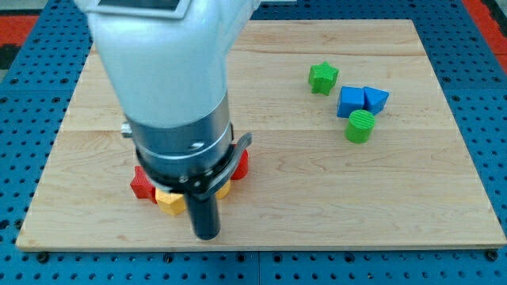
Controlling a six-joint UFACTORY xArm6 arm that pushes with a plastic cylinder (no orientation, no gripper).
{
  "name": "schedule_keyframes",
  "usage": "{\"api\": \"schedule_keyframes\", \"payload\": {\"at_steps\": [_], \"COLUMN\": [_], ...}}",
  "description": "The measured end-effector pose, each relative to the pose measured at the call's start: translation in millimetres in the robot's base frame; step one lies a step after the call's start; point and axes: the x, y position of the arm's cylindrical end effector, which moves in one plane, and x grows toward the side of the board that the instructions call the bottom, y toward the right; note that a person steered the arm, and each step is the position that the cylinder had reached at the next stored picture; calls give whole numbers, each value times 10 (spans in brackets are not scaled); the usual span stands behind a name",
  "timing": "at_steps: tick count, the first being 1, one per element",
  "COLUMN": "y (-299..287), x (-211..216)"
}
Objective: Arrange the red blocks and yellow blocks at the bottom center of the board
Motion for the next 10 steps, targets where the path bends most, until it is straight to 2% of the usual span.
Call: {"api": "schedule_keyframes", "payload": {"at_steps": [1,2,3,4,5,6,7,8,9,10], "y": [-548,-955,-388,-71,-19,-941,-1064,-305,-40,499], "x": [45,-103,-319,-522,-167,-253,-578,-726,-487,-153]}}
